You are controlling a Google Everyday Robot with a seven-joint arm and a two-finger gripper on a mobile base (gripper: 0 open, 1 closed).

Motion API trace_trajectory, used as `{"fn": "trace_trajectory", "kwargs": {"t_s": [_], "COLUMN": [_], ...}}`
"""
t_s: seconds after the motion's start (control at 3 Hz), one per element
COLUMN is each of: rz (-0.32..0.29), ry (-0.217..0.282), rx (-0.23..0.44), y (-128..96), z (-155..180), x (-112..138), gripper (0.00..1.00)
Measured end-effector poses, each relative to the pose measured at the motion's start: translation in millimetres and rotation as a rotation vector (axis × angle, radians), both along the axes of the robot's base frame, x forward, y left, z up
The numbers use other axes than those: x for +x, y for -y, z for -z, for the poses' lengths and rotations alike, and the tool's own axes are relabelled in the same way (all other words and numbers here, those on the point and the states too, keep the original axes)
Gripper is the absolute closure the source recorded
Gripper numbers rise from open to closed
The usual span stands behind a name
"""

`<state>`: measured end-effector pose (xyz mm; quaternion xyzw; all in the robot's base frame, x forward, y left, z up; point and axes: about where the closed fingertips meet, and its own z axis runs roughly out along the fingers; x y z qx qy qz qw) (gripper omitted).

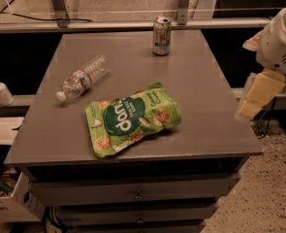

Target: Move 7up can near water bottle

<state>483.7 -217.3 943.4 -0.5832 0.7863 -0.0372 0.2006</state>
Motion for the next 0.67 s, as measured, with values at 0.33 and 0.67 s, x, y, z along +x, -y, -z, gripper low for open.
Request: {"fn": "trace_trajectory", "kwargs": {"t_s": [0.33,0.67], "rz": [0.035,0.077], "ry": [0.048,0.083], "rx": [0.052,0.132], "y": [-0.8,-6.6], "z": [19.8,35.9], "x": [45.4,91.7], "gripper": [0.00,0.00]}}
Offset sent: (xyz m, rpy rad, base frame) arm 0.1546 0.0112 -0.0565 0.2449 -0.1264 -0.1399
